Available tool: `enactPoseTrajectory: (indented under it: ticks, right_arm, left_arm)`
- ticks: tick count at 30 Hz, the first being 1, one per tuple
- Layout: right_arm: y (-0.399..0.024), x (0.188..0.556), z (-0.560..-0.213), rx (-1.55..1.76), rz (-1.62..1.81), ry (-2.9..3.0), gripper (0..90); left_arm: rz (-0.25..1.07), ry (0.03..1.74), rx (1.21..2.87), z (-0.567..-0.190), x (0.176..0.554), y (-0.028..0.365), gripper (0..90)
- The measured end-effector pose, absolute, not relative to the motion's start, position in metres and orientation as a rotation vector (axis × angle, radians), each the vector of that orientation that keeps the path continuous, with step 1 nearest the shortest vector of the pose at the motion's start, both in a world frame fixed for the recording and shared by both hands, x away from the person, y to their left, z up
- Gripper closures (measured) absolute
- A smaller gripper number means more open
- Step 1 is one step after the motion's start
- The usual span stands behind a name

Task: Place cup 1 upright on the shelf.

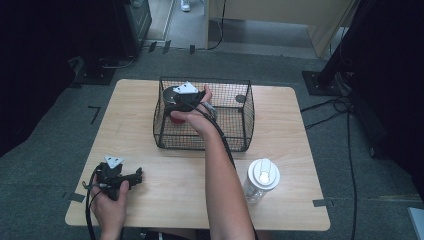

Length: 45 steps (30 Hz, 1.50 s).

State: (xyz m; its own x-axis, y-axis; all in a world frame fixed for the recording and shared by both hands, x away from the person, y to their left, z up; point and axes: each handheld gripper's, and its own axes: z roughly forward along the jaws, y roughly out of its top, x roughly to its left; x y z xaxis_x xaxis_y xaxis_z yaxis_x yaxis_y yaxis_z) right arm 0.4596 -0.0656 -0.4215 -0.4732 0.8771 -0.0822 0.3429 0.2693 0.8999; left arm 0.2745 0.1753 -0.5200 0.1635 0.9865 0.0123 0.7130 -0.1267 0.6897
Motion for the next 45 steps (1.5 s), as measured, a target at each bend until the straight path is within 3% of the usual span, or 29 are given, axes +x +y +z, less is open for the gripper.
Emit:
enactPoseTrajectory:
  ticks: [26, 45]
  right_arm:
    - [-0.102, 0.396, -0.389, 1.223, 1.167, 1.765, 0.0]
    - [-0.099, 0.323, -0.387, 1.208, 1.200, 1.696, 0.0]
  left_arm:
    - [0.656, 1.605, 1.903, -0.520, 0.275, 0.175, 0.4]
    - [0.654, 1.606, 1.902, -0.520, 0.274, 0.175, 0.4]
